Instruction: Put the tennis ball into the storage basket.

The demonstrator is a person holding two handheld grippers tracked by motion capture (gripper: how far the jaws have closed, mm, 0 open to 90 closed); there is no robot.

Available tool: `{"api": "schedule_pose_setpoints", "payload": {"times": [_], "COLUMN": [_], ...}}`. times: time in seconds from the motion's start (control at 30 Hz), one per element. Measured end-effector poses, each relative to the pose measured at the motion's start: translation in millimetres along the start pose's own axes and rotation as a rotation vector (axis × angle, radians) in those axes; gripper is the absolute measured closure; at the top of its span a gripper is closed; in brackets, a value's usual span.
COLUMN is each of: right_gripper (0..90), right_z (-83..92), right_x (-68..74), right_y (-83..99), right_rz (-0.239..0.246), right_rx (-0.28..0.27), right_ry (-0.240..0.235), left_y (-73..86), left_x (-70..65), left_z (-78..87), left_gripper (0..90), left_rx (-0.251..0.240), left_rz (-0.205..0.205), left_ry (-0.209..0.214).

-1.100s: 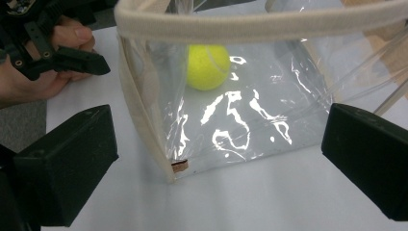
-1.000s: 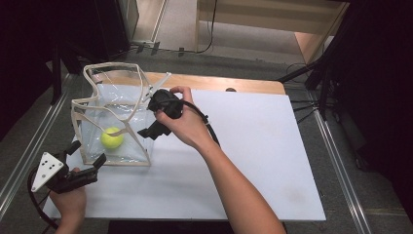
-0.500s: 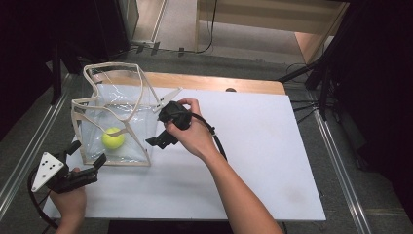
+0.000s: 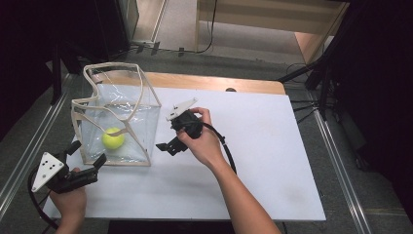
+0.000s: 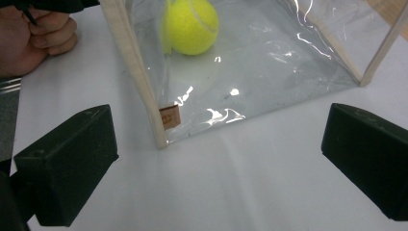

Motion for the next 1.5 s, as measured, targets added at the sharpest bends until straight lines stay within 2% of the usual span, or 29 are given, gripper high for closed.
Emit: {"api": "schedule_pose_setpoints", "payload": {"times": [0.2,0.47,1.03,1.5], "right_gripper": [0.0,0.0,0.0,0.0], "right_z": [4.1,12.0,33.1,48.5], "right_x": [-4.7,-10.2,-23.7,-33.2], "right_y": [15.1,29.5,67.6,94.9], "right_rz": [-0.026,-0.033,-0.109,-0.145], "right_rx": [-0.019,-0.050,-0.114,-0.150], "right_ry": [0.017,0.036,0.080,0.117], "left_y": [0.0,0.0,0.1,0.0], "left_x": [-0.5,-0.5,-0.7,-1.3], "left_z": [-0.3,-0.4,-0.3,-0.6], "left_gripper": [5.3,5.4,5.4,5.4], "left_rx": [-0.002,-0.001,0.002,0.005], "left_rz": [0.002,0.001,-0.001,-0.006], "left_ry": [0.000,0.000,-0.001,0.000]}}
Point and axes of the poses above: each handheld gripper's, and its own axes: z roughly backward along the jaws, y roughly out of its underside, x roughly to its left, the point moved 1 cm from there along -z, roughly forward along the jaws, and after that the axes turned 13 degrees about -z, right-handed, at the moved point
